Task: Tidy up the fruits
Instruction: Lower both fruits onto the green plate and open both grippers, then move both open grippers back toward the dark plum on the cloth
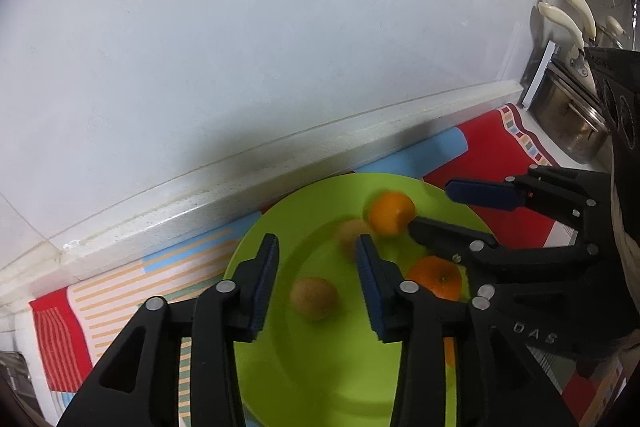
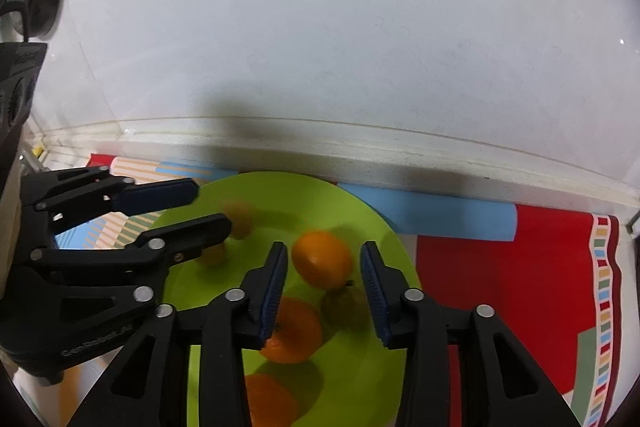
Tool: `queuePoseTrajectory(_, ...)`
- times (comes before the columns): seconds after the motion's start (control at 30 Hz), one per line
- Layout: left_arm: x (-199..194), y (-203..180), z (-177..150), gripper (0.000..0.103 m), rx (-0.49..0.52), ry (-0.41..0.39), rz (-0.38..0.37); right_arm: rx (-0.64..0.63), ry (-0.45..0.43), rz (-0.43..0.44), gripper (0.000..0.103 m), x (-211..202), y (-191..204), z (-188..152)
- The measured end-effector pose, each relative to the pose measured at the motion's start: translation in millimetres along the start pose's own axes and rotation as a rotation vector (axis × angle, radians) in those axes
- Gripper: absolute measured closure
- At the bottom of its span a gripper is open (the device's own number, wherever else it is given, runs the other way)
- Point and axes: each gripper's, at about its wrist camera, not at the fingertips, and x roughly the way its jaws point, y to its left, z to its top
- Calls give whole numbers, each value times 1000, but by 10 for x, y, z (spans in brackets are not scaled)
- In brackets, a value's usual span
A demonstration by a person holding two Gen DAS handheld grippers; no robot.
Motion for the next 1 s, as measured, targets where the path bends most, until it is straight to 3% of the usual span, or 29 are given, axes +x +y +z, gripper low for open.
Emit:
queuePoseTrajectory(0.23,-247,-31,-95,57,-24,-22,43,17,-40,-41,59,-172,-17,-73)
queuePoseTrajectory(0.47,-760,-39,-149,44,-58,-89,65,57,-97,-46,59,-564,11,-191)
queuePoseTrajectory(0.57,-978,-54,-195,37,-58,-109,76,79,-128,-63,48,-745,51,-248)
queuePoseTrajectory(0.73,-1322,-64,-346,32,-53,-141,108,105,-160,-90,42,-1055,124,-373)
queuePoseTrajectory(1.0,-1756,-15,-589,26,-63,-179,142,100,-202,-117,42,-1374,391,-600)
